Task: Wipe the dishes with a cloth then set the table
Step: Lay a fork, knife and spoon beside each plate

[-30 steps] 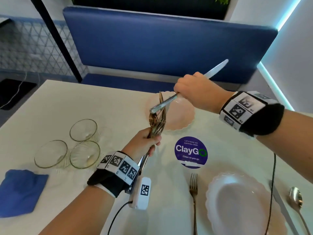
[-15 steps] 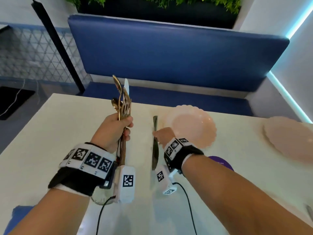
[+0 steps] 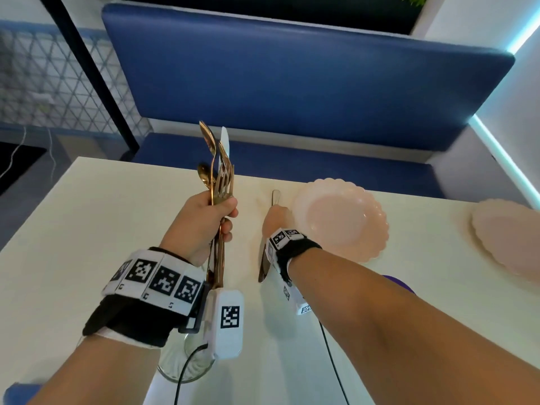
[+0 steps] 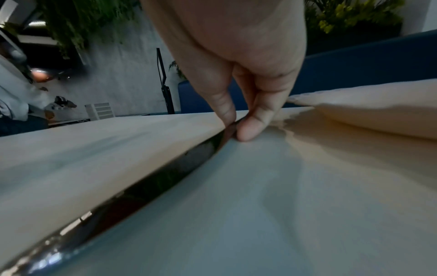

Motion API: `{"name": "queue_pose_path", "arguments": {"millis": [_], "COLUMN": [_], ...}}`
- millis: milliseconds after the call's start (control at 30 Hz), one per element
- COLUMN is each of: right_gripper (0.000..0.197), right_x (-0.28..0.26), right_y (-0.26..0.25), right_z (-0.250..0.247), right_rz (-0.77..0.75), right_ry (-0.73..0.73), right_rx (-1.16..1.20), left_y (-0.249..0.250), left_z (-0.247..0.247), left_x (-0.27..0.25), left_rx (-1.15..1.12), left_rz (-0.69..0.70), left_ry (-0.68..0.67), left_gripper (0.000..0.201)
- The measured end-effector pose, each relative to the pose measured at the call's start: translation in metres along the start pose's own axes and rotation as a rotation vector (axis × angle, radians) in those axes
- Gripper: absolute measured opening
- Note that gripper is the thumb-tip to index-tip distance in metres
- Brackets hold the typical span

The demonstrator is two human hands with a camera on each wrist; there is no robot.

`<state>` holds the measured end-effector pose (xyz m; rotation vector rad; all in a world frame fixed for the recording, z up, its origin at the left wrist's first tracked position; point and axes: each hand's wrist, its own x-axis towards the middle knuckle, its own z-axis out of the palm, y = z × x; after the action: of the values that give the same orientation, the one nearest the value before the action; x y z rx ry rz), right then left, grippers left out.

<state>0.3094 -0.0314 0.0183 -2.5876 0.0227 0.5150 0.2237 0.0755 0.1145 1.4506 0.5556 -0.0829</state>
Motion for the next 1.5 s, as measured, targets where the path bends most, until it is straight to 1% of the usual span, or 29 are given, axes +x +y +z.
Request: {"name": "queue_pose_path", "arguments": {"millis": [67, 100, 167, 233, 400, 433, 533, 633, 700, 800, 900, 967, 1000, 1100, 1167, 1233, 1267, 1300, 1333, 1367, 1433, 1500], "right_gripper": [0.029, 0.029, 0.029, 0.029, 0.029, 0.029, 0.028, 0.027, 0.027, 0.027, 0.025, 0.025, 0.024, 0.019, 0.016, 0.015, 0.016, 0.018, 0.022, 0.026, 0.029, 0.023], "right_x": [0.006, 0.007, 0.008, 0.012, 0.022, 0.023, 0.028, 0.031, 0.034, 0.035, 0.025, 0.011, 0.003, -0.023, -0.039, -0.054, -0.061, -0.067, -0.071, -0.073, -0.074, -0.074], "right_y": [-0.003, -0.003, -0.008, -0.010, -0.006, -0.004, -0.003, -0.003, -0.002, -0.003, -0.008, -0.012, -0.012, -0.010, -0.009, -0.010, -0.012, -0.014, -0.016, -0.016, -0.015, -0.014], "right_z": [-0.005, -0.004, -0.005, -0.006, -0.012, -0.013, -0.014, -0.012, -0.010, -0.014, -0.036, -0.054, -0.064, -0.085, -0.094, -0.101, -0.102, -0.101, -0.098, -0.094, -0.089, -0.089], "right_rz": [-0.028, -0.055, -0.075, -0.096, -0.236, -0.251, -0.295, -0.337, -0.338, -0.341, -0.327, -0.398, -0.457, -0.520, -0.554, -0.598, -0.606, -0.599, -0.585, -0.573, -0.541, -0.528], "right_ry": [0.070, 0.074, 0.031, 0.046, 0.080, 0.080, 0.067, 0.024, 0.004, 0.024, 0.108, 0.154, 0.148, 0.073, 0.098, 0.108, 0.077, 0.031, -0.008, -0.016, 0.041, 0.135], "right_rx": [0.028, 0.019, -0.017, -0.063, -0.376, -0.441, -0.524, -0.552, -0.544, -0.473, -0.219, -0.021, 0.055, 0.236, 0.275, 0.286, 0.284, 0.271, 0.245, 0.216, 0.208, 0.261], "left_y": [0.001, 0.001, 0.001, 0.000, -0.004, -0.005, -0.006, -0.007, -0.007, -0.009, -0.011, -0.011, -0.011, -0.011, -0.011, -0.013, -0.014, -0.015, -0.016, -0.017, -0.020, -0.022], "left_z": [0.001, 0.002, 0.003, 0.004, 0.006, 0.006, 0.006, 0.005, 0.005, 0.007, 0.009, 0.011, 0.013, 0.018, 0.023, 0.031, 0.035, 0.040, 0.044, 0.049, 0.057, 0.062], "left_x": [0.001, 0.002, 0.003, 0.003, 0.005, 0.005, 0.007, 0.009, 0.010, 0.011, 0.011, 0.010, 0.009, 0.004, 0.000, -0.002, -0.002, -0.002, -0.001, -0.003, -0.006, -0.011], "left_rx": [-0.005, -0.003, -0.001, -0.002, 0.001, 0.000, -0.004, 0.002, -0.001, -0.011, -0.041, -0.061, -0.069, -0.094, -0.087, -0.030, 0.011, 0.070, 0.138, 0.205, 0.330, 0.463], "left_rz": [0.001, 0.001, -0.002, -0.005, -0.019, -0.022, -0.030, -0.034, -0.035, -0.047, -0.058, -0.054, -0.048, -0.037, -0.033, -0.029, -0.026, -0.015, 0.006, 0.039, 0.118, 0.180], "left_ry": [-0.006, -0.007, -0.008, -0.007, -0.017, -0.019, -0.017, -0.013, -0.018, -0.023, -0.021, -0.019, -0.019, -0.035, -0.047, -0.028, -0.009, 0.012, 0.026, 0.028, 0.031, 0.069], "left_gripper": [0.010, 0.010, 0.010, 0.010, 0.010, 0.010, 0.010, 0.010, 0.010, 0.010, 0.009, 0.009, 0.009, 0.013, 0.015, 0.011, 0.007, 0.009, 0.015, 0.021, 0.026, 0.025]}}
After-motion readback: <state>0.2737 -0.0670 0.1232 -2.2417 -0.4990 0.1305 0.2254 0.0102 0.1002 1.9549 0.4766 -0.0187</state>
